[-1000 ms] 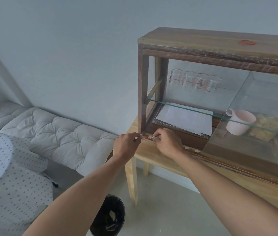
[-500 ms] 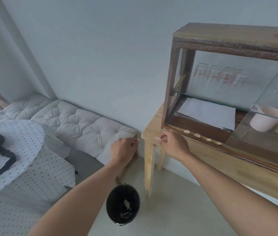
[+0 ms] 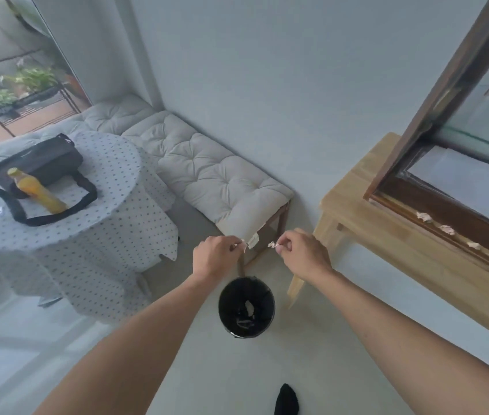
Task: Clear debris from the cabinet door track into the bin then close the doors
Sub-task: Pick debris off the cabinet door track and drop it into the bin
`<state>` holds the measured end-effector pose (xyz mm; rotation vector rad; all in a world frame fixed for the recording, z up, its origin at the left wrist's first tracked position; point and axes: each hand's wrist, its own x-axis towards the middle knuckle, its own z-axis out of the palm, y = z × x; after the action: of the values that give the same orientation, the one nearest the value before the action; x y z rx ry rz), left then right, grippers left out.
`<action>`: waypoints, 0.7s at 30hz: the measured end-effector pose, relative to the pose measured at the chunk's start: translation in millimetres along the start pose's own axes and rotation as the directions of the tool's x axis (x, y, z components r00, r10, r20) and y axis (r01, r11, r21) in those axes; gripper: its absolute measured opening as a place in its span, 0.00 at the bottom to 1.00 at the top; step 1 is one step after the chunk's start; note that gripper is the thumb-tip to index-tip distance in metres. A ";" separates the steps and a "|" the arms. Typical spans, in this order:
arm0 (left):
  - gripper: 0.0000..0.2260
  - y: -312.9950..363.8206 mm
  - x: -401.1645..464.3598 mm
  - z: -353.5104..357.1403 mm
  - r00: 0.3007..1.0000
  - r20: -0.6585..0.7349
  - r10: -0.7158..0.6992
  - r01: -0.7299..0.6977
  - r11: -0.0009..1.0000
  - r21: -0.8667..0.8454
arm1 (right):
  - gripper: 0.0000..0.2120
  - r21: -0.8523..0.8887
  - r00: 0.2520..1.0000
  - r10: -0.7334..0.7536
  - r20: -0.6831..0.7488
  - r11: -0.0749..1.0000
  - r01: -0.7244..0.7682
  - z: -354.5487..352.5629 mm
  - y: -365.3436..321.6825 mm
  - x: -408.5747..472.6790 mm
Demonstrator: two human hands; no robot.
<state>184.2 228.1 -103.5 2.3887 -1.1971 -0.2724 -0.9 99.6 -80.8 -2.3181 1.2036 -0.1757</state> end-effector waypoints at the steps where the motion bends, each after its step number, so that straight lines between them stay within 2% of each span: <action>1: 0.09 -8.1 -3.2 4.4 1.000 0.009 -0.028 0.028 1.000 -0.005 | 0.05 -0.003 1.000 0.002 0.024 1.000 -0.002 11.2 1.1 2.7; 6: 0.10 -46.4 -15.8 34.8 0.986 0.085 -0.143 0.146 0.989 -0.020 | 0.05 -0.007 0.992 0.021 0.126 1.000 -0.020 70.1 14.6 16.8; 14: 0.10 -107.5 -17.4 120.6 0.941 0.185 -0.284 0.281 0.959 0.046 | 0.03 -0.052 0.959 0.102 0.266 0.994 -0.091 174.2 59.4 43.8; 21: 0.10 -132.3 -7.7 165.9 0.883 0.313 -0.349 0.338 0.937 0.091 | 0.05 -0.072 0.937 0.163 0.310 0.986 -0.147 230.1 86.3 60.1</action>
<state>212.2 252.4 -312.6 2.6508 -0.8982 -0.7933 50.7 99.8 -328.5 -2.1739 1.2272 0.2736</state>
